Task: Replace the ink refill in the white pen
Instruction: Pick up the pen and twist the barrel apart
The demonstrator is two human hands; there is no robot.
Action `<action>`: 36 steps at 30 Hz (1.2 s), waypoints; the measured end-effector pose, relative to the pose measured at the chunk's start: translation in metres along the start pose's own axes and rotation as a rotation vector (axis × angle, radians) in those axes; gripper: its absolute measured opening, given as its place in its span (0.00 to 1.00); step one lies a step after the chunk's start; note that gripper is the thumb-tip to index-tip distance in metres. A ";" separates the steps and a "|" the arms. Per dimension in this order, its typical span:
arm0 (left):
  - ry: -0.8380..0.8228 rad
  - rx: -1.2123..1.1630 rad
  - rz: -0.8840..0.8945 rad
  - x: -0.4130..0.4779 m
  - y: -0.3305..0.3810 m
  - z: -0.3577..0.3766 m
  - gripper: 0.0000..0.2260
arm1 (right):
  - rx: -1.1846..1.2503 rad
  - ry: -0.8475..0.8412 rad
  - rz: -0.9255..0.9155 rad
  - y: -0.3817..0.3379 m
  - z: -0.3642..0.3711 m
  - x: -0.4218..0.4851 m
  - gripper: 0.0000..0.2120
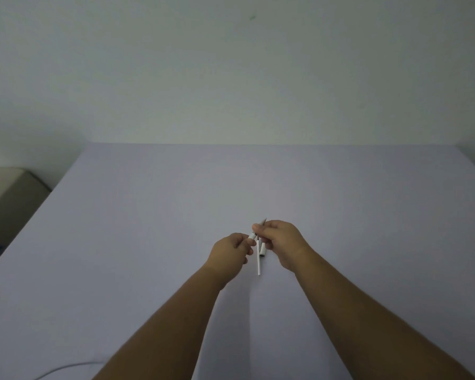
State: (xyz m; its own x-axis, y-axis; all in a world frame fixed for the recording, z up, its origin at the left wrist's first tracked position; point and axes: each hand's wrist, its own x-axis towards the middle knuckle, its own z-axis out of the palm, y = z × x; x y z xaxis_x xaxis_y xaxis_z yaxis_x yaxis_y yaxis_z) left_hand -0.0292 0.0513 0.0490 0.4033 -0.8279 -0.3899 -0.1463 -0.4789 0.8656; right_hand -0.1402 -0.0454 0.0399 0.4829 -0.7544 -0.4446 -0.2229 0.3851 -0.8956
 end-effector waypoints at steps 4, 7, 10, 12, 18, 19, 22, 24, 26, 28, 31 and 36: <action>0.033 0.059 0.023 -0.001 0.001 -0.004 0.10 | 0.084 -0.059 -0.009 -0.005 -0.001 -0.001 0.02; 0.027 0.108 0.057 -0.001 0.003 -0.004 0.10 | 0.025 0.021 0.014 -0.007 0.002 -0.002 0.07; 0.038 0.122 0.074 -0.001 0.003 -0.004 0.11 | 0.100 -0.015 -0.024 -0.009 0.002 0.000 0.02; 0.045 0.126 0.080 0.000 0.004 -0.006 0.11 | 0.120 -0.040 -0.026 -0.011 0.001 -0.001 0.03; 0.047 0.156 0.101 0.002 0.007 -0.007 0.11 | 0.046 0.026 -0.025 -0.013 0.000 0.000 0.02; 0.051 0.164 0.104 0.003 0.007 -0.008 0.11 | 0.075 0.010 -0.036 -0.014 0.000 0.001 0.02; 0.052 0.186 0.117 0.005 0.009 -0.010 0.11 | 0.060 0.018 -0.017 -0.017 0.003 0.002 0.07; 0.046 0.191 0.121 0.005 0.010 -0.010 0.10 | 0.017 0.050 -0.009 -0.016 0.005 0.003 0.10; 0.042 0.191 0.119 0.006 0.010 -0.010 0.10 | 0.039 0.044 -0.025 -0.017 0.005 0.004 0.03; 0.048 0.204 0.120 0.007 0.010 -0.011 0.11 | 0.104 0.014 -0.050 -0.017 0.005 0.004 0.03; 0.049 0.199 0.118 0.008 0.011 -0.014 0.10 | 0.083 0.035 -0.021 -0.020 0.007 0.003 0.03; 0.045 0.223 0.130 0.011 0.010 -0.016 0.10 | 0.104 0.033 -0.035 -0.020 0.009 0.006 0.03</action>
State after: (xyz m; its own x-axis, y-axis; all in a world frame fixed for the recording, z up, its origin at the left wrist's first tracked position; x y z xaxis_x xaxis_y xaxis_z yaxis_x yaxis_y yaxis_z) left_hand -0.0112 0.0419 0.0583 0.4074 -0.8753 -0.2606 -0.3932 -0.4257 0.8150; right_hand -0.1252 -0.0531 0.0552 0.4605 -0.7847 -0.4149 -0.1168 0.4098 -0.9047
